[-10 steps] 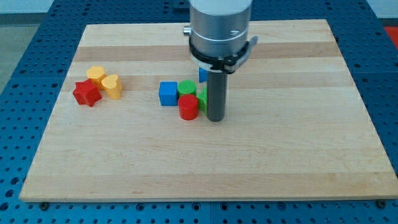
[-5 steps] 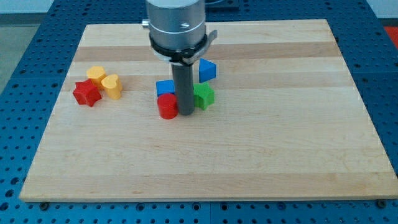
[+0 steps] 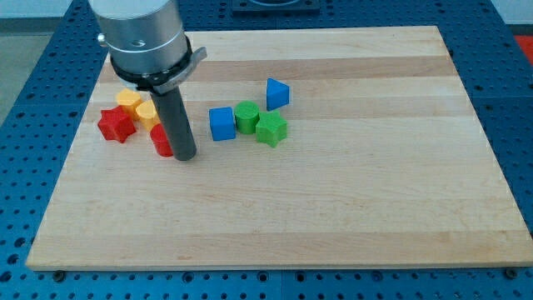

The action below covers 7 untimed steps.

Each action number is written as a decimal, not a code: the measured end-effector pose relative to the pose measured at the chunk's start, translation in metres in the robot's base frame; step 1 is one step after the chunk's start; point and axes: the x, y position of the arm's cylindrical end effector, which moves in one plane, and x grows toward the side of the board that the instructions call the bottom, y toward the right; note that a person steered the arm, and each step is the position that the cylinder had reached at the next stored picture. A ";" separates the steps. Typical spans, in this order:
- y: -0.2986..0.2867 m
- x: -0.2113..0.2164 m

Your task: Move the red circle closer to red star

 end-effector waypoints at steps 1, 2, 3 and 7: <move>-0.007 -0.004; -0.012 -0.012; -0.024 -0.016; -0.027 -0.023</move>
